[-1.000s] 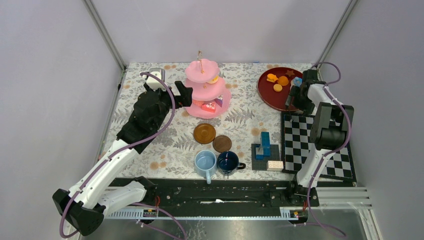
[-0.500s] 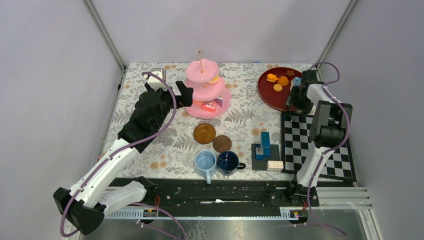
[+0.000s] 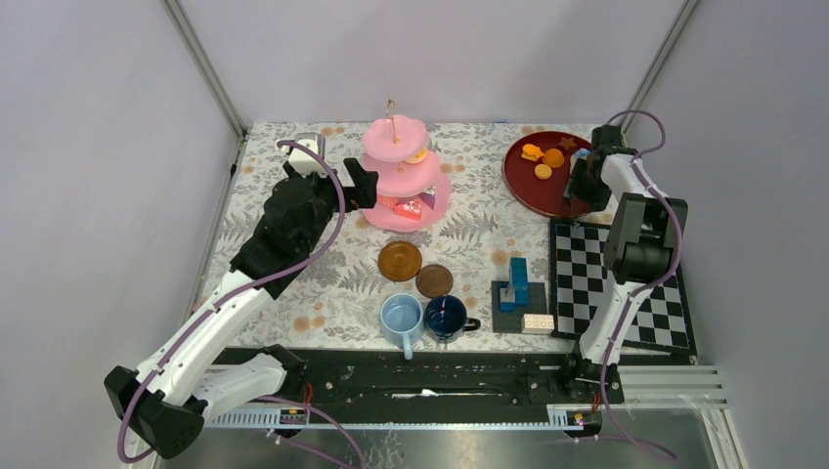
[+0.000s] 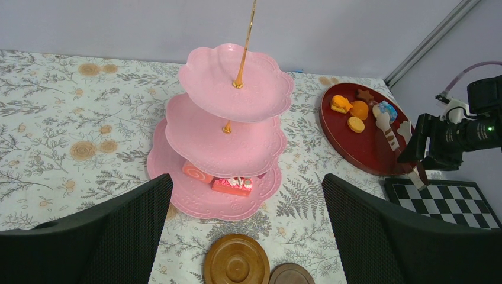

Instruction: Serve the afternoon tea

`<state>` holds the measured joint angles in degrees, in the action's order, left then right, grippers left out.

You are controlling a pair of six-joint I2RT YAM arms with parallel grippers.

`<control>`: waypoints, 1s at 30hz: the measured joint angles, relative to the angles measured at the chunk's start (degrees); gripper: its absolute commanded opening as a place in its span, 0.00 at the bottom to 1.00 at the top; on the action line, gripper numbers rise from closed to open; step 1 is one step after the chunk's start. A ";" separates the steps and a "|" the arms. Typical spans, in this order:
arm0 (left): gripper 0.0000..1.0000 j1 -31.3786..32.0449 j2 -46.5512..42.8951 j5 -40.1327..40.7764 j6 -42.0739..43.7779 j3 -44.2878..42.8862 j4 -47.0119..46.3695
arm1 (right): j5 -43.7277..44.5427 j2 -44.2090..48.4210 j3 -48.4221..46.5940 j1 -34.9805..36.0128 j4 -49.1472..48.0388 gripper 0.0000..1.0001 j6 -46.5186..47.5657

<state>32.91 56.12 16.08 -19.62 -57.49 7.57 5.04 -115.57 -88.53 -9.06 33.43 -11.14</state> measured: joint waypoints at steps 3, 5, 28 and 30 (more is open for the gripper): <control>0.99 0.00 0.00 0.00 -0.09 0.00 0.00 | -0.13 -1.84 -3.15 0.00 1.46 0.63 0.57; 0.99 0.00 0.00 0.00 -0.13 0.00 0.00 | -0.15 -2.95 -4.74 0.00 2.38 0.65 0.87; 0.99 0.00 0.42 0.00 -0.15 0.00 -0.02 | -0.15 -10.62 -15.85 0.00 7.82 0.60 3.91; 0.99 0.00 0.42 0.00 -0.15 0.00 -0.02 | -0.15 -10.91 -16.31 0.00 8.09 0.58 4.04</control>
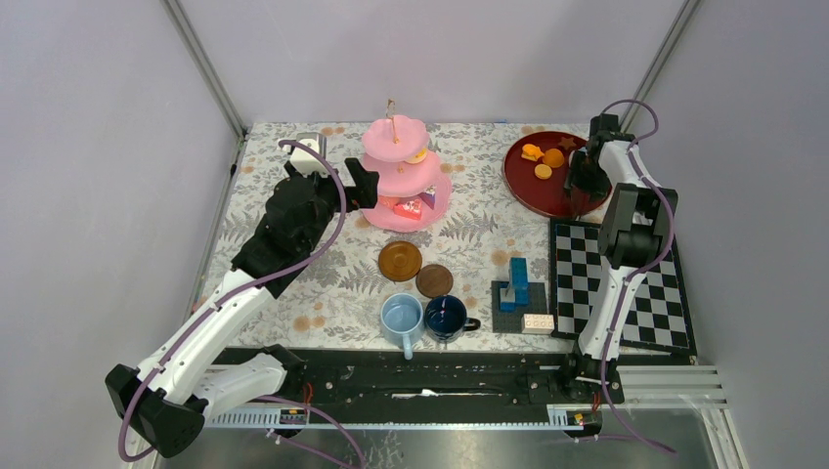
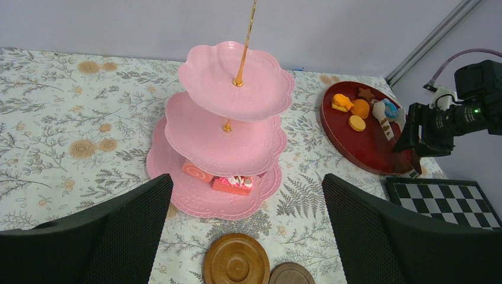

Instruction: Serve the afternoon tea

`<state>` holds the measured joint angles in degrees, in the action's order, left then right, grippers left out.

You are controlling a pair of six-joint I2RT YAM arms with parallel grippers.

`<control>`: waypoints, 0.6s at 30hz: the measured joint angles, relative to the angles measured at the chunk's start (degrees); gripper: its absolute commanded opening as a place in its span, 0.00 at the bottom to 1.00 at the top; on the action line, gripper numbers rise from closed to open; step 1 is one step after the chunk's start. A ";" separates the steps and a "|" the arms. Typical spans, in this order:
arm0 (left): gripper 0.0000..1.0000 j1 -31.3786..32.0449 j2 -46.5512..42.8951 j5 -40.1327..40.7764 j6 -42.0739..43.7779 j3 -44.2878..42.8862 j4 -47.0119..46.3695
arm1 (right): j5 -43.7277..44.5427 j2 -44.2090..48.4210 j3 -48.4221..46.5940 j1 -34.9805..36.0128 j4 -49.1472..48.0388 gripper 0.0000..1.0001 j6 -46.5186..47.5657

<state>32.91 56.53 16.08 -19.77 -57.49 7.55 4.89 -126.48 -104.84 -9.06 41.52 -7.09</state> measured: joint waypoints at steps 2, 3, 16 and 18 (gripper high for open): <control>0.99 0.00 0.00 0.00 0.00 0.00 0.00 | 0.00 -0.02 -0.20 0.00 0.02 0.56 0.11; 0.99 0.00 0.00 0.00 0.00 0.00 0.00 | 0.00 -0.02 -0.28 0.00 0.02 0.55 0.20; 0.99 0.00 -0.02 -0.02 -0.15 0.00 0.00 | -0.74 3.32 4.55 0.00 -1.70 0.41 0.52; 0.99 0.00 -0.07 -0.02 -0.20 0.00 0.00 | -1.07 5.62 6.93 0.00 -1.90 0.39 0.35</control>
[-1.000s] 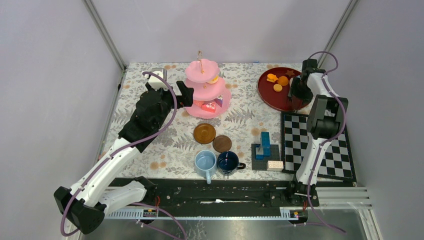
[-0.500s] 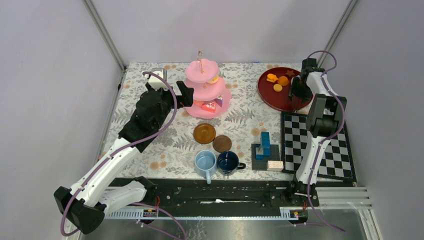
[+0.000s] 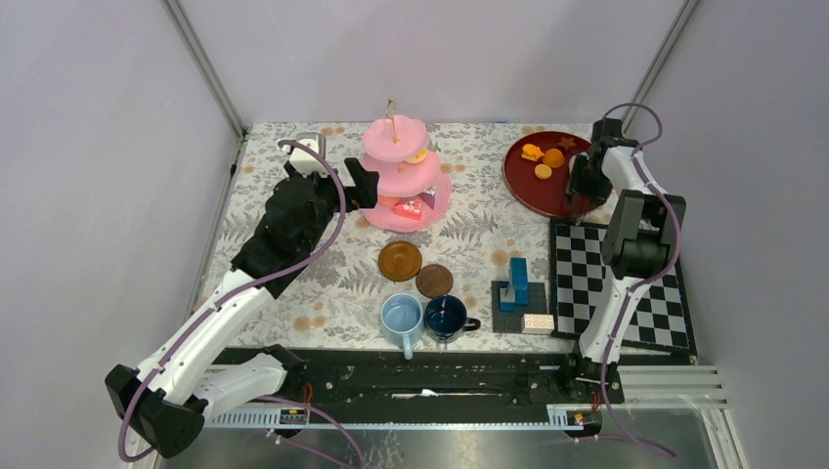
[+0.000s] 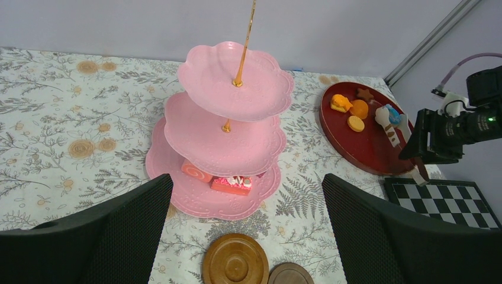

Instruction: Serve the afternoon tea

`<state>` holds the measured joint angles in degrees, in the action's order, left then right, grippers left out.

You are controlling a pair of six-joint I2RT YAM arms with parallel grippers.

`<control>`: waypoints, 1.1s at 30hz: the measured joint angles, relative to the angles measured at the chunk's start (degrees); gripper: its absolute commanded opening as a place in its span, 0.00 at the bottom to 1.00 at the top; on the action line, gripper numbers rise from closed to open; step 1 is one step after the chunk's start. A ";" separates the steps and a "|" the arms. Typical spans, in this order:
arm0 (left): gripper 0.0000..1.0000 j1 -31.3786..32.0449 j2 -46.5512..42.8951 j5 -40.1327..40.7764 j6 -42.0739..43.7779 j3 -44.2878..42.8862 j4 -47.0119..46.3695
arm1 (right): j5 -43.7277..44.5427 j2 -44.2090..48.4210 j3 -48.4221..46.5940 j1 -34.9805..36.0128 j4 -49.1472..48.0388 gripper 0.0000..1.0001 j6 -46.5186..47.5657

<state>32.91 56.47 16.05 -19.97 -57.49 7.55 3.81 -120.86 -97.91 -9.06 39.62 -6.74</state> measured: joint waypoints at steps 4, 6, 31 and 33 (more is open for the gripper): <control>0.99 0.00 -0.22 -0.09 -0.02 0.00 -0.02 | 0.00 4.35 3.02 0.00 -0.48 0.37 -0.31; 0.99 0.00 -0.28 -0.17 -0.02 0.00 -0.04 | -0.04 6.14 4.20 0.00 -1.16 0.36 -0.55; 0.99 -1.18 -0.96 -0.44 -0.04 0.00 -0.35 | -11.28 27.82 14.99 25.38 -2.56 0.28 -3.34; 0.99 -1.36 -0.96 -0.46 -0.04 0.00 -0.35 | -12.11 27.82 14.95 28.55 -2.10 0.28 -3.85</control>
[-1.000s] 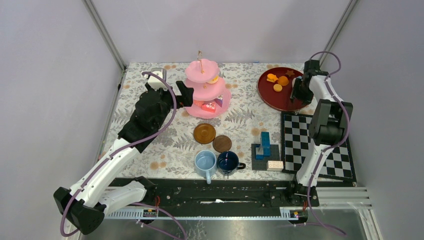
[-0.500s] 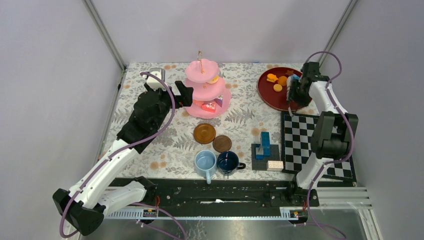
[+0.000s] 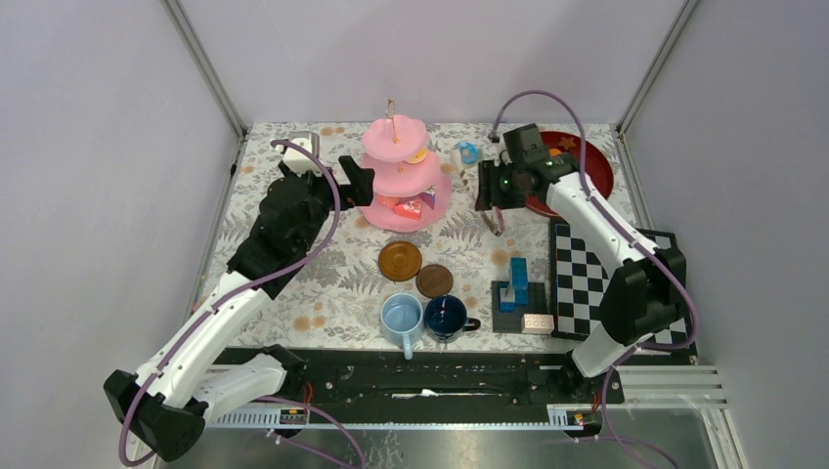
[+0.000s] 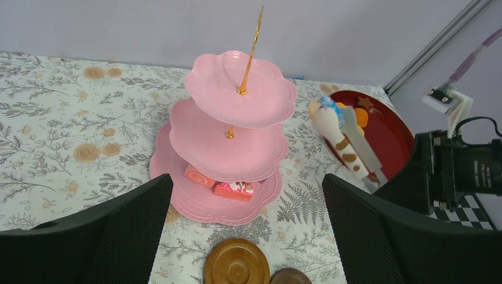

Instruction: Serve the afternoon tea

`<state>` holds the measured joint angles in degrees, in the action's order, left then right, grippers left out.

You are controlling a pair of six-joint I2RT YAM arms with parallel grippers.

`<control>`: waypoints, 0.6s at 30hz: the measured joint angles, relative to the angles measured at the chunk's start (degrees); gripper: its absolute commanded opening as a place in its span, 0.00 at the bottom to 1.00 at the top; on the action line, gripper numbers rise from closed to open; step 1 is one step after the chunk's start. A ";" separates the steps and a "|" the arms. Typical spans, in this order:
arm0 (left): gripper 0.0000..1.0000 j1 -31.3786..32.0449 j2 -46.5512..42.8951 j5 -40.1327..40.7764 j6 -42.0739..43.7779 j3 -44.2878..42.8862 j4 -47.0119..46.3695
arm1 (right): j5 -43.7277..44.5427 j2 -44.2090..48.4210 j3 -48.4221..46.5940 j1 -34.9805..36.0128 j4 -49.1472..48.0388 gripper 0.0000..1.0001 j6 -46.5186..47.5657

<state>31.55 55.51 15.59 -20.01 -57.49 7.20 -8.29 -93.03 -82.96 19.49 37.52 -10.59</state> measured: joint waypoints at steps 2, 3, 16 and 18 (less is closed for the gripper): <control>0.99 -0.13 0.07 -0.09 -0.07 0.00 0.00 | -0.61 0.00 0.00 2.56 0.87 0.28 -0.44; 0.99 -0.17 0.11 -0.15 -0.13 0.00 0.00 | -0.92 0.00 0.00 3.80 1.14 0.28 -0.72; 0.99 -0.76 0.15 -0.61 -0.81 0.00 0.00 | -1.92 -6.34 -6.51 14.47 3.58 0.28 -2.43; 0.99 -0.79 0.15 -0.61 -0.81 0.00 0.00 | -1.92 -8.24 -8.92 15.41 4.09 0.28 -2.51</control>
<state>30.76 55.66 14.98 -20.82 -57.49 7.20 -10.22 -101.27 -91.88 34.89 41.60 -13.10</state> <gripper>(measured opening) 0.990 0.553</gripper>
